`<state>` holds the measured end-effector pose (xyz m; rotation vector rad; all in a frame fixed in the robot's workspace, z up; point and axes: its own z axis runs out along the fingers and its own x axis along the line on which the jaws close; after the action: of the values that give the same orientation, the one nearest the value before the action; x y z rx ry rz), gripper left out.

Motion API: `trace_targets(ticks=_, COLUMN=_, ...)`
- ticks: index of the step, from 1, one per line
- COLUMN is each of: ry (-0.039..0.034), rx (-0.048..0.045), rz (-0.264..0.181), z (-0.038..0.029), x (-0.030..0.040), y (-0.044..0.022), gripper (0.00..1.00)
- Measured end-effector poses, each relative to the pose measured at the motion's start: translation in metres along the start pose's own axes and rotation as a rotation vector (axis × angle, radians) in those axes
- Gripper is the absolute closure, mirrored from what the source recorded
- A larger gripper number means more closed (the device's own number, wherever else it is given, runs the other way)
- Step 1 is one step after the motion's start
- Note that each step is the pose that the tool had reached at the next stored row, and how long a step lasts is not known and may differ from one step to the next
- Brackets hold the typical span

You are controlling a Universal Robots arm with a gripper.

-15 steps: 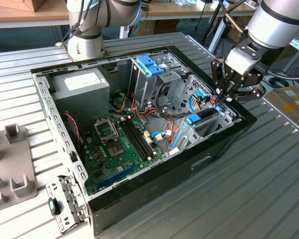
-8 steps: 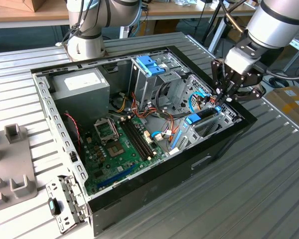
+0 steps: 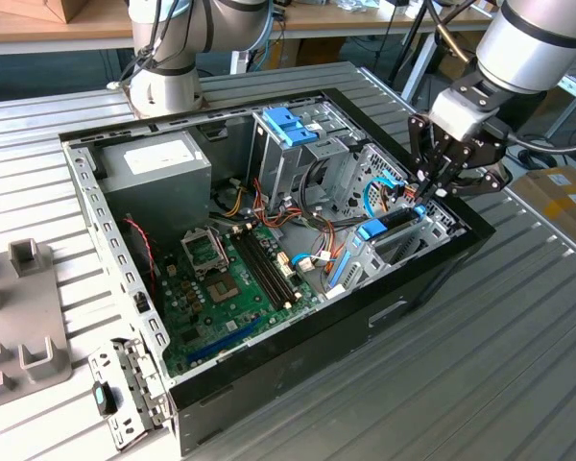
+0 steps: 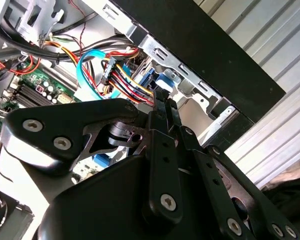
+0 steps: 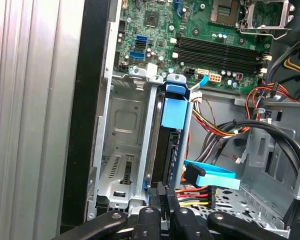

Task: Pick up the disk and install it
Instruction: 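Insert the first disk wire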

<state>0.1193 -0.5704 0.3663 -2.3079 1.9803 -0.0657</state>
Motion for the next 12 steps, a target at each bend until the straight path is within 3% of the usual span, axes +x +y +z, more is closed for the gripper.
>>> trace_targets(ticks=12, ry=0.0096, rx=0.0029, rz=0.091, z=0.0005, x=-0.0010, y=0.0043, gripper=0.83)
